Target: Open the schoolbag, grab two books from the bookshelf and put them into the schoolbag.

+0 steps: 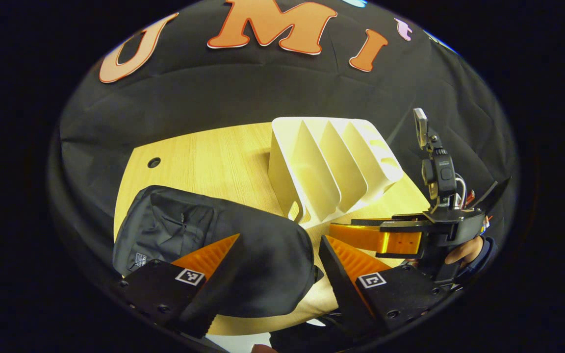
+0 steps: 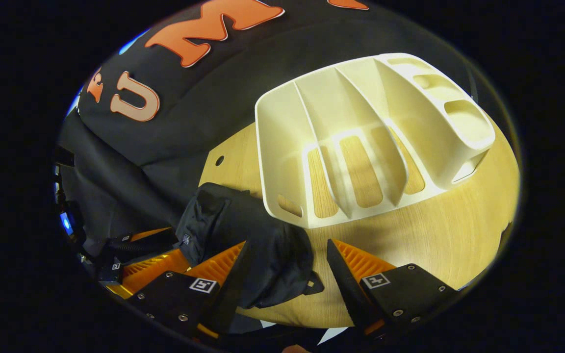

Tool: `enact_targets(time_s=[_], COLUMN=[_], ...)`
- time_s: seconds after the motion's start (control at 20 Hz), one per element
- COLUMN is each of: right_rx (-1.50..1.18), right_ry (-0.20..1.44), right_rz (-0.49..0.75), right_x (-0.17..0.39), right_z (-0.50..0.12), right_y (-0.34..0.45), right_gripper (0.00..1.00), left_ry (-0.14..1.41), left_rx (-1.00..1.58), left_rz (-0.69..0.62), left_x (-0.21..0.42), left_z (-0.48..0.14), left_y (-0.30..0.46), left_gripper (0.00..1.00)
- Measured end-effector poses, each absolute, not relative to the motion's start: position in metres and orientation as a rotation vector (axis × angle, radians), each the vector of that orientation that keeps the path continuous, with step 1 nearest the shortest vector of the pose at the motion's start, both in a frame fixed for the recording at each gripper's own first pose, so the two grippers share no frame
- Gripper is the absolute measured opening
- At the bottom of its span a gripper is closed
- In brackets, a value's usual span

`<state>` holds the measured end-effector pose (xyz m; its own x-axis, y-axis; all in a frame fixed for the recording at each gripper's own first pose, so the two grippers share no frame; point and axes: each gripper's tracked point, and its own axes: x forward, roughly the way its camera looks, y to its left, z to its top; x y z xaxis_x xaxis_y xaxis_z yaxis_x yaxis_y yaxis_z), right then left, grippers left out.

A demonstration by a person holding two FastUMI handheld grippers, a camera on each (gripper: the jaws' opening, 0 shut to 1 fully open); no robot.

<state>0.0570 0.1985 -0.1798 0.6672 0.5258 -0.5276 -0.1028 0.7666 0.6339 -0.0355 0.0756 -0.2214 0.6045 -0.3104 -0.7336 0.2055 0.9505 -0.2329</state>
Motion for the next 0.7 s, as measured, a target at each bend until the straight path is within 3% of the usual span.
enact_targets(time_s=[0.15, 0.7], right_rx=[0.556, 0.261], right_ry=[0.713, 0.323], right_rz=[0.361, 0.253], right_x=[0.059, 0.053], right_z=[-0.170, -0.081], right_y=[0.173, 0.050], right_gripper=[0.98, 0.98], left_ry=[0.835, 0.450], left_rx=[-0.128, -0.118], left_rz=[-0.250, -0.063], left_x=[-0.032, -0.021], left_z=[-0.214, -0.130], left_y=[0.067, 0.037], left_gripper=[0.99, 0.98])
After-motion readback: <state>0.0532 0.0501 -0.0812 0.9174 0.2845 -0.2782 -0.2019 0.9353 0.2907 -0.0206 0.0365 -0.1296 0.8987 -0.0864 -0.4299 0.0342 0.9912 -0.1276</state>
